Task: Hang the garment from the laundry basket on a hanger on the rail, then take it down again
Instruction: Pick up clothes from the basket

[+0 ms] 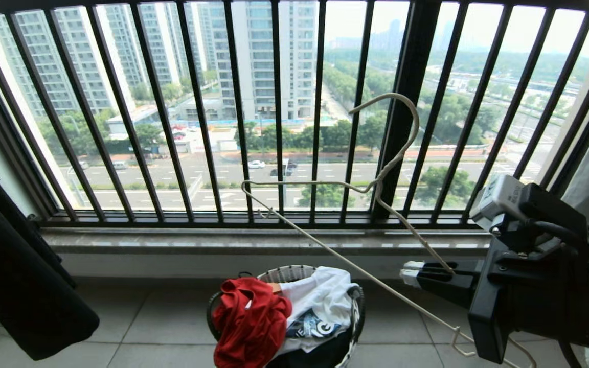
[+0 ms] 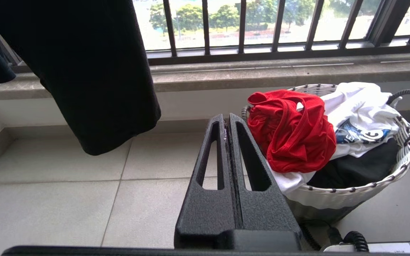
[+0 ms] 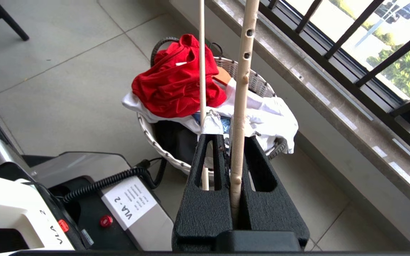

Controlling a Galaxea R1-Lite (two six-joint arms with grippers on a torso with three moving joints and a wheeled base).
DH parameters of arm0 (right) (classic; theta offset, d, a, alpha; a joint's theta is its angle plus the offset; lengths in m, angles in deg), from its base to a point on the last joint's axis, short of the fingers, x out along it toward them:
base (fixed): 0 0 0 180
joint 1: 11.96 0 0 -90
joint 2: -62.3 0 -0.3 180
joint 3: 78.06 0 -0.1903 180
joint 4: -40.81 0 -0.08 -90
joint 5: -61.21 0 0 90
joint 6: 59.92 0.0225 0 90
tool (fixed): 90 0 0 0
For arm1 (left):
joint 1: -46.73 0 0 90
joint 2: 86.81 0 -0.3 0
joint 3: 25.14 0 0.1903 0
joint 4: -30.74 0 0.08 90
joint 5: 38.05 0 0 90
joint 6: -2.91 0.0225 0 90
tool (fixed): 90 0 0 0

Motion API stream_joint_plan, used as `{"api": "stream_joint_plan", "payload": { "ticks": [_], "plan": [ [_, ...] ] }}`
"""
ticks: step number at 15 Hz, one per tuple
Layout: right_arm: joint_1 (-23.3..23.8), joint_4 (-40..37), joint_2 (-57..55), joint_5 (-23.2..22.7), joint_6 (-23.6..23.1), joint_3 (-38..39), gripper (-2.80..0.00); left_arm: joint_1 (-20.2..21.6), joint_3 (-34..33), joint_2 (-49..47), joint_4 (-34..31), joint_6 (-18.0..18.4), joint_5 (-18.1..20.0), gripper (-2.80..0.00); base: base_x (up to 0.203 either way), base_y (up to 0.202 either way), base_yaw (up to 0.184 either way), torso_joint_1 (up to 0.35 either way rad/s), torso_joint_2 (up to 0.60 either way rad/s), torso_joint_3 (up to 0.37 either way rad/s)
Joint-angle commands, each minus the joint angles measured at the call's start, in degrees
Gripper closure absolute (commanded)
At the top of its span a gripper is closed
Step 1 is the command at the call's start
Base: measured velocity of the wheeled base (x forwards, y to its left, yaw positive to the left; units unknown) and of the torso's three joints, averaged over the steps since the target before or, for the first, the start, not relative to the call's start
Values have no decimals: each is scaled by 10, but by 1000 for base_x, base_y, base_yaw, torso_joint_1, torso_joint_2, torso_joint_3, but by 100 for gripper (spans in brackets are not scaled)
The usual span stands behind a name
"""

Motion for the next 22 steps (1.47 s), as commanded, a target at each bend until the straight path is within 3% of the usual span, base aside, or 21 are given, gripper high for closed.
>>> {"api": "stream_joint_plan", "payload": {
  "ticks": [1, 22],
  "plan": [
    [0, 14, 7, 0, 1, -1, 0, 0, 0, 0, 0, 0, 0, 0, 0, 0, 0, 2, 6, -197],
    [0, 81, 10, 3, 21, 9, 0, 0, 0, -1, -1, 4, 0, 0, 0, 0, 0, 4, 3, -197]
  ]
}}
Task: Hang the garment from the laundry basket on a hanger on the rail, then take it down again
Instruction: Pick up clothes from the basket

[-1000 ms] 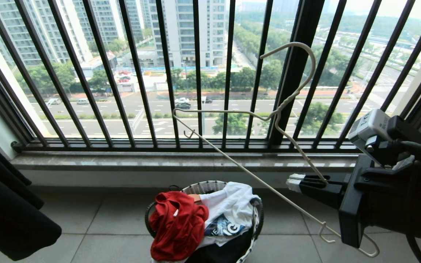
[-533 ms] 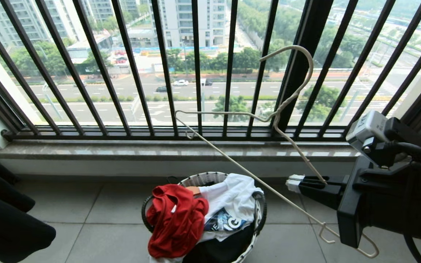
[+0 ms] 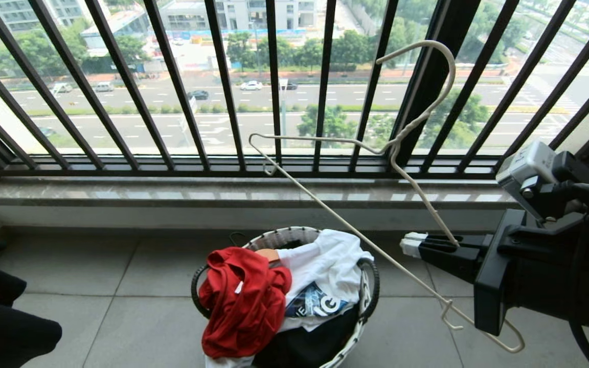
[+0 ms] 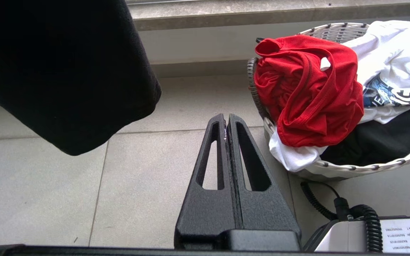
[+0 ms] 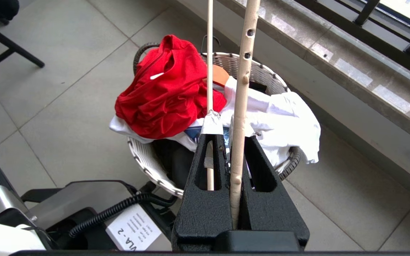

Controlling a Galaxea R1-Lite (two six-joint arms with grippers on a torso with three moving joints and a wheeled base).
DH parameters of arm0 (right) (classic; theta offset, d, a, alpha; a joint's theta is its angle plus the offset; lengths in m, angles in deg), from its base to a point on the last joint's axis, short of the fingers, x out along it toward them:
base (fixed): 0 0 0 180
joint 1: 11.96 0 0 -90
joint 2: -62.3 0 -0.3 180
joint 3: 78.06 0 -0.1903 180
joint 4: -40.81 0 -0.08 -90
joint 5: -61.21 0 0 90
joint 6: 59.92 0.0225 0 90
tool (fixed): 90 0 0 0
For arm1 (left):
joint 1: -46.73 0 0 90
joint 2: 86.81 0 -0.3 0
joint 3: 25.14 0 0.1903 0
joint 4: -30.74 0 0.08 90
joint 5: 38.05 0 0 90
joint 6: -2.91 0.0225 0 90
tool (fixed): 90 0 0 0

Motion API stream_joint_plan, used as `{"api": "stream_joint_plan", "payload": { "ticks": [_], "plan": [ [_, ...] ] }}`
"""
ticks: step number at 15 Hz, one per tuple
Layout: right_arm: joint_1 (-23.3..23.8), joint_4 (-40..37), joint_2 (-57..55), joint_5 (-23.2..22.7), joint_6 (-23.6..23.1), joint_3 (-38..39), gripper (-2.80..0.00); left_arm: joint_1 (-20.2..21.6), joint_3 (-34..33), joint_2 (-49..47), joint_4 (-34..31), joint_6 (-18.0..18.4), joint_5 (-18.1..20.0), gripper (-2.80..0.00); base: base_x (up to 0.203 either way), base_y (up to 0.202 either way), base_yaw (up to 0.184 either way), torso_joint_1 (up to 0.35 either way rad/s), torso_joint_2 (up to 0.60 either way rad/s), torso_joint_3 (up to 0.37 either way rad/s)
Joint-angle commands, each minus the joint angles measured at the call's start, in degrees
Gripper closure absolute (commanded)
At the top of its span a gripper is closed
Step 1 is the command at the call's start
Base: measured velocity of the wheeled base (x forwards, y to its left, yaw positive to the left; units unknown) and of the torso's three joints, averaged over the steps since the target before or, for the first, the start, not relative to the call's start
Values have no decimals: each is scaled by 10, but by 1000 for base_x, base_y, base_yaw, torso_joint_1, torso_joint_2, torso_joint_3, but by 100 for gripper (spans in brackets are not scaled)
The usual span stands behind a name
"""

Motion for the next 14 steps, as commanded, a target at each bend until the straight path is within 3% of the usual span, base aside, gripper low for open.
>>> {"api": "stream_joint_plan", "payload": {
  "ticks": [1, 7, 14],
  "plan": [
    [0, 1, 1, -1, 1, 0, 0, 0, 0, 0, 0, 0, 0, 0, 0, 0, 0, -2, 6, -197],
    [0, 8, 3, 0, 2, 0, 0, 0, 0, -1, 0, 0, 1, 0, 0, 0, 0, 3, 4, -198],
    [2, 40, 3, 13, 6, 4, 0, 0, 0, -1, 0, -1, 0, 0, 0, 0, 0, 1, 0, -28]
  ]
}}
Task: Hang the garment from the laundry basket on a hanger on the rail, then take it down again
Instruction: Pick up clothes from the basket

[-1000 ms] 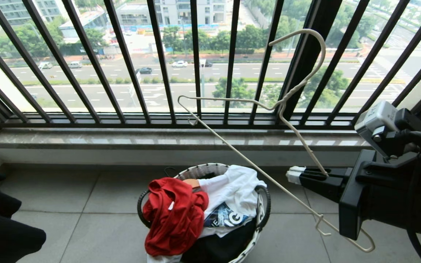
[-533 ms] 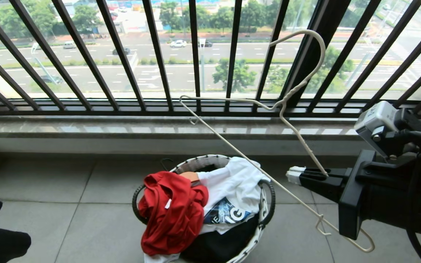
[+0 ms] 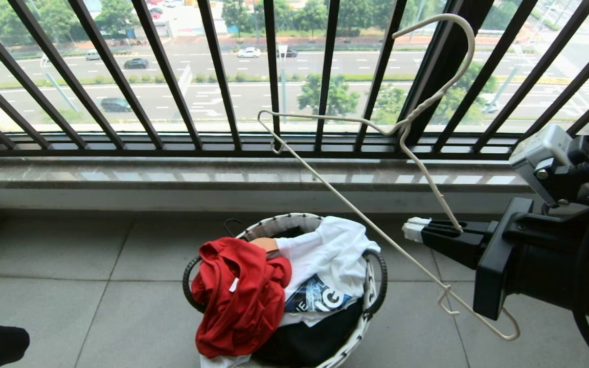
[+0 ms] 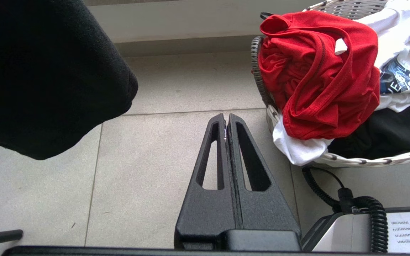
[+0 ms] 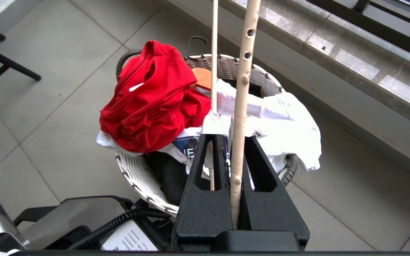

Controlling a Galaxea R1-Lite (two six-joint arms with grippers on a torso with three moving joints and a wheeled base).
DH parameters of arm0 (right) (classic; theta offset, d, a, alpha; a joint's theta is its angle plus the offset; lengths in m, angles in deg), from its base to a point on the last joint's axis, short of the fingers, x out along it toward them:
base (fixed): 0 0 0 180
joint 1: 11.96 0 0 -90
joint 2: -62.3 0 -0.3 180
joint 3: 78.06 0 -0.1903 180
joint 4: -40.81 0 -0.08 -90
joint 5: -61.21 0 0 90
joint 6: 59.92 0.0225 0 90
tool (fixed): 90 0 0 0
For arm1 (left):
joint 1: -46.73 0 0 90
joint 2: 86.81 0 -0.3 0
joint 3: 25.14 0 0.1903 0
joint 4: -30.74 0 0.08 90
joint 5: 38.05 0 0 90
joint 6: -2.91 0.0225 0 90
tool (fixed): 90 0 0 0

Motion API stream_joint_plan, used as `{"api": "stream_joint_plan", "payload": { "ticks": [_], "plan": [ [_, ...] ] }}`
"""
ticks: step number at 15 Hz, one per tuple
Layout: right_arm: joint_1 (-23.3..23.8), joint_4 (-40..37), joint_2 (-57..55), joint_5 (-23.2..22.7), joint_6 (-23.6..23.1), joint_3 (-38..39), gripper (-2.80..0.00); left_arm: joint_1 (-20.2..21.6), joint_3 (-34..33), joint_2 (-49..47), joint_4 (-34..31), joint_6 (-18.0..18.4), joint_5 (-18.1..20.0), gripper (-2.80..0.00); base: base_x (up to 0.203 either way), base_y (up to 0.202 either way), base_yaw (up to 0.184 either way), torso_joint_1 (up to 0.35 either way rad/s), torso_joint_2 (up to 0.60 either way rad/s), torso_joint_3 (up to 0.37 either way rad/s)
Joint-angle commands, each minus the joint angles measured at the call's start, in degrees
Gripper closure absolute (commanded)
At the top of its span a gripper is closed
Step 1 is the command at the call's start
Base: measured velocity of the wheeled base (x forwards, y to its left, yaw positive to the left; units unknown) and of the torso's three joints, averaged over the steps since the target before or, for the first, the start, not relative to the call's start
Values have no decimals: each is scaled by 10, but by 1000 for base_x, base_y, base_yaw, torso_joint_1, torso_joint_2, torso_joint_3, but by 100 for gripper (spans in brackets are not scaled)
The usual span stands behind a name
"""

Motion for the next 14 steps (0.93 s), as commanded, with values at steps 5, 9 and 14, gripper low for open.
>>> {"api": "stream_joint_plan", "payload": {
  "ticks": [5, 9, 14],
  "plan": [
    [13, 2, 0, 0, 14, -5, 0, 0, 0, 0, 0, 1, 0, 0, 0, 0, 0, 0, 0, 0],
    [14, 3, 2, 1, 13, -3, 0, 0, 2, 0, -2, 2, 0, 0, 0, 0, 0, 0, 0, 0],
    [14, 4, 4, 1, 13, -5, 0, -2, 125, -114, -37, 2, 7, 0, 0, 0, 0, 0, 0, 0]
  ]
}}
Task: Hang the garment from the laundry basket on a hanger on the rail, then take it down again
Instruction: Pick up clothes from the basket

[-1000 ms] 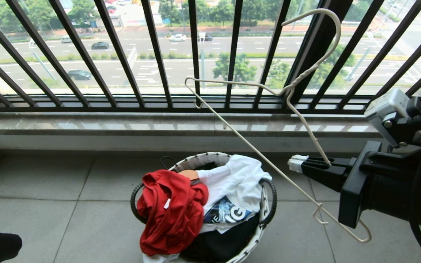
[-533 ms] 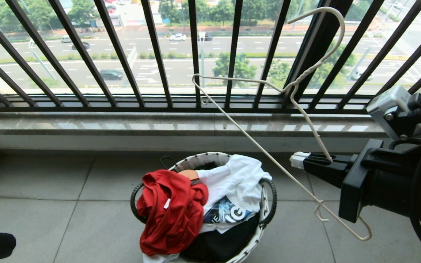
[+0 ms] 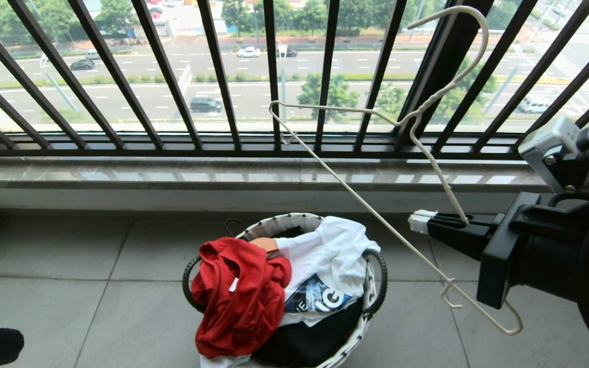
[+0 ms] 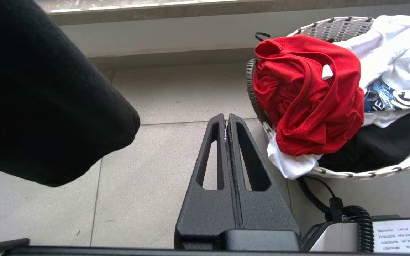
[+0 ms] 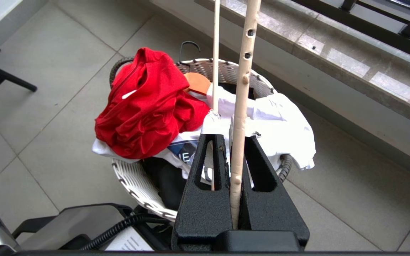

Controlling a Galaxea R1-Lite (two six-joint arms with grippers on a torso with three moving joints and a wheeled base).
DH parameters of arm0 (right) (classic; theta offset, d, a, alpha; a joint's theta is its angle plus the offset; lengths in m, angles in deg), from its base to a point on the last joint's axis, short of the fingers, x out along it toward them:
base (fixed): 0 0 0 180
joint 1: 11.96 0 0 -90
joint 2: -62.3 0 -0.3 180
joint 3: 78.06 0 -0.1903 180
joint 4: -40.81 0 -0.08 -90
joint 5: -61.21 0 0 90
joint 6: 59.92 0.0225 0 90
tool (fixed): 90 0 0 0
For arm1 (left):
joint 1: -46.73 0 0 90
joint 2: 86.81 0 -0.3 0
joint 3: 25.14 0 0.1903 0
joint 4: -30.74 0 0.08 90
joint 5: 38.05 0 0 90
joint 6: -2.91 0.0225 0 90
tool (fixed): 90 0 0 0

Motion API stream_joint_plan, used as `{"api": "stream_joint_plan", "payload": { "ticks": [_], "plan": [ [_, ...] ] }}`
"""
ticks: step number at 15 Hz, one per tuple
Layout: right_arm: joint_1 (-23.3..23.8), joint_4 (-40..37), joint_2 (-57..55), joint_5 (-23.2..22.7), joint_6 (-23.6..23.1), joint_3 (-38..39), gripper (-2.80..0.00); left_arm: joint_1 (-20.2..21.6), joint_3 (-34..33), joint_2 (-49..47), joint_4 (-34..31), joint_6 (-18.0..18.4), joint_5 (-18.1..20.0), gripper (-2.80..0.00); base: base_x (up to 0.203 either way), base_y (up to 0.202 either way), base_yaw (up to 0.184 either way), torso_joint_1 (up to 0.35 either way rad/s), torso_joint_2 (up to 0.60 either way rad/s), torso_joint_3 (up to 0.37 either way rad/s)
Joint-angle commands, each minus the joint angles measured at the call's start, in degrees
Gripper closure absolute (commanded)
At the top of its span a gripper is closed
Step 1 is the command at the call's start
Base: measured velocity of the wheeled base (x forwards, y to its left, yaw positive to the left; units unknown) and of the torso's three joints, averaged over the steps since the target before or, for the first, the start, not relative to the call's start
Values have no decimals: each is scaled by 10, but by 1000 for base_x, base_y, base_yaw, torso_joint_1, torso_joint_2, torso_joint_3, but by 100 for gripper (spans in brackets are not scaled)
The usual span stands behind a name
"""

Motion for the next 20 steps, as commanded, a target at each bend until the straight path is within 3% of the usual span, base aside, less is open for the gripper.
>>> {"api": "stream_joint_plan", "payload": {
  "ticks": [1, 6, 10, 16, 20],
  "plan": [
    [0, 2, 4, 0, -1, -2, 0, -3, 68, -130, -7, 3, 12, 0, 0, 0, 0, 0, 0, 0],
    [17, 1, 13, -1, 0, -5, 0, -21, 200, -431, -17, 37, 84, 0, 0, 0, 0, 0, 0, 0],
    [25, 2, 9, -1, 0, -7, 0, -101, 311, -630, -52, 44, 92, 0, 0, 0, 0, 0, 0, 0],
    [29, 2, 5, -1, 1, -10, 0, -267, 463, -857, -81, -22, 55, 0, 0, 0, 0, 0, 0, 0],
    [44, 2, 0, -1, 1, -11, 0, -301, 484, -931, -63, -70, 50, 0, 0, 0, 0, 0, 0, 0]
  ]
}}
